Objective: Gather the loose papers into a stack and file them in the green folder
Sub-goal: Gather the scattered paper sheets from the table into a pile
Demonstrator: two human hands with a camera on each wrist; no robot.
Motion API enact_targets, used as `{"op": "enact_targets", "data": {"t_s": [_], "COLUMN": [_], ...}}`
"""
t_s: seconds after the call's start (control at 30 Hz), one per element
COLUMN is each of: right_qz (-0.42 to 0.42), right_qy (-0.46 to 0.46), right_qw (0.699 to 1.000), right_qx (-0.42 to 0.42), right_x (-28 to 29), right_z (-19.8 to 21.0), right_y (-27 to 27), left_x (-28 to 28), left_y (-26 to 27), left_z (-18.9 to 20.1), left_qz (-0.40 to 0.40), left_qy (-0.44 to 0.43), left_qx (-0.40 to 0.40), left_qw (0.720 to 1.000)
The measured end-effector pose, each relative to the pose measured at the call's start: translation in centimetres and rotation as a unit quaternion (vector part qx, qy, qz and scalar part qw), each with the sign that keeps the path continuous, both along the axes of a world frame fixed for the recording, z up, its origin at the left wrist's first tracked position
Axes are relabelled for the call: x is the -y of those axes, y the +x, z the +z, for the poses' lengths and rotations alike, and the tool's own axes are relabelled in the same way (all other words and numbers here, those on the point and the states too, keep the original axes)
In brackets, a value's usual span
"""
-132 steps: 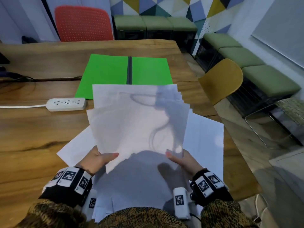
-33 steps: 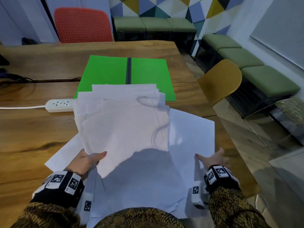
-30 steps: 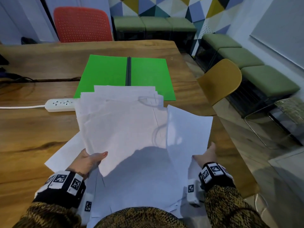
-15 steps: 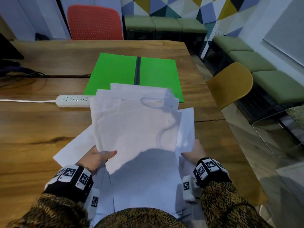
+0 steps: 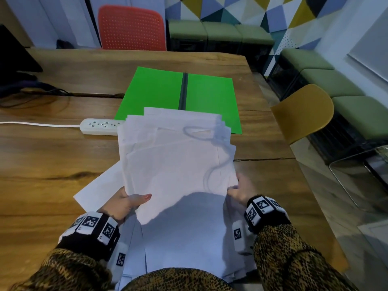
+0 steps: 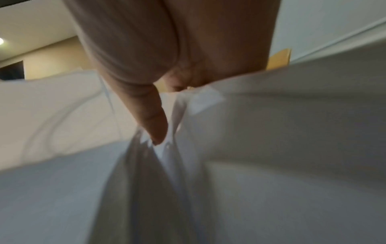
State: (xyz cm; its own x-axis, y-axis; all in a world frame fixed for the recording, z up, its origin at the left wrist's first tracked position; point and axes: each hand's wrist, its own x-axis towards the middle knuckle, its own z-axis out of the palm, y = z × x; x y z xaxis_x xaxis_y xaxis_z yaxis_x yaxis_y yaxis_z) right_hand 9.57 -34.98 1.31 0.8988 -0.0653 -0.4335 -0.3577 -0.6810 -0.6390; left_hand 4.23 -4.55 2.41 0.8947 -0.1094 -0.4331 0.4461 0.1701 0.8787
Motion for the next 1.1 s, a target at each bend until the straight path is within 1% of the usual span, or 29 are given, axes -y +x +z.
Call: {"op": "enact_targets", "data": {"t_s": [0.03,0.1,0.17,0.23,0.3,0.33,0.4,0.43,0.5,0.53,0.63,0.67,0.7,0.77,0.8,0.87,0.9,0.93,1.0,1.03,1.07,1.1], "right_qz": [-0.019,-0.054,-0.059,-0.060,-0.038,-0.027,0.003,0.019,0.043,0.043,-0.012,-0.036,-0.055,-0.080,-0.102,-0.174,-0.199,-0.188,-0.168,-0.136,-0.111,-0.084], "right_qy": [-0.007,0.012,0.019,0.026,0.039,0.059,0.068,0.053,0.024,0.035,0.135,0.170,0.222,0.350,0.395,0.445,0.471,0.515,0.563,0.558,0.535,0.480], "right_qw": [1.000,0.998,0.997,0.996,0.995,0.994,0.994,0.995,0.996,0.996,0.986,0.979,0.966,0.919,0.897,0.866,0.850,0.826,0.798,0.807,0.826,0.863], "right_qx": [0.001,-0.017,-0.046,-0.067,-0.088,-0.090,-0.084,-0.078,-0.076,-0.070,-0.095,-0.105,-0.121,-0.162,-0.169,-0.148,-0.131,-0.130,-0.129,-0.137,-0.137,-0.135], "right_x": [0.2,0.4,-0.2,-0.6,-1.3,-1.6,-2.4,-2.9,-3.6,-3.8,-3.2,-2.8,-2.4,-1.9,-1.7,-0.8,-0.8,-0.8,-1.0,-1.0,-0.8,-0.6], "right_z": [-0.1,-0.7,-0.5,-0.6,-0.1,0.1,0.1,0.1,-0.4,-0.6,-0.8,-0.5,-0.2,0.7,0.9,0.5,0.6,0.8,1.3,1.1,0.7,0.1], "right_y": [0.4,1.3,1.6,1.8,1.5,1.3,1.4,1.5,1.6,1.7,1.2,1.0,0.5,-0.5,-1.0,-1.4,-2.0,-2.4,-3.2,-3.3,-3.4,-3.4], "left_x": [0.1,0.3,0.3,0.1,-0.5,-0.7,-1.0,-1.2,-1.5,-1.6,-1.6,-1.4,-1.2,-0.9,-0.8,-0.3,0.1,0.5,1.3,1.6,1.8,2.0], "left_y": [-0.2,-0.7,-1.3,-1.7,-2.0,-2.1,-2.2,-2.2,-2.1,-2.0,-1.7,-1.5,-1.3,-0.8,-0.5,0.1,0.5,1.0,1.7,2.0,2.1,2.2], "left_z": [0.0,0.5,0.7,0.6,-0.1,-0.3,-0.5,-0.6,-1.0,-1.2,-1.2,-0.9,-0.6,0.1,0.2,0.2,0.1,-0.1,-0.3,-0.5,-0.7,-0.9], "left_qz": [0.004,0.013,0.004,0.010,0.042,0.063,0.097,0.109,0.123,0.120,0.113,0.106,0.094,0.062,0.050,0.027,0.021,0.024,0.044,0.053,0.057,0.052], "left_qy": [0.006,0.006,0.007,0.031,0.050,0.075,0.154,0.181,0.186,0.177,0.158,0.147,0.133,0.099,0.078,0.060,0.066,0.085,0.129,0.142,0.155,0.164], "left_qx": [0.012,0.029,0.048,0.047,0.036,0.034,0.035,0.027,0.007,0.000,-0.001,0.000,0.001,-0.005,-0.010,-0.025,-0.025,-0.024,-0.039,-0.052,-0.062,-0.066], "left_qw": [1.000,0.999,0.999,0.998,0.997,0.995,0.983,0.977,0.975,0.977,0.981,0.984,0.987,0.993,0.996,0.998,0.997,0.996,0.990,0.987,0.984,0.983]}}
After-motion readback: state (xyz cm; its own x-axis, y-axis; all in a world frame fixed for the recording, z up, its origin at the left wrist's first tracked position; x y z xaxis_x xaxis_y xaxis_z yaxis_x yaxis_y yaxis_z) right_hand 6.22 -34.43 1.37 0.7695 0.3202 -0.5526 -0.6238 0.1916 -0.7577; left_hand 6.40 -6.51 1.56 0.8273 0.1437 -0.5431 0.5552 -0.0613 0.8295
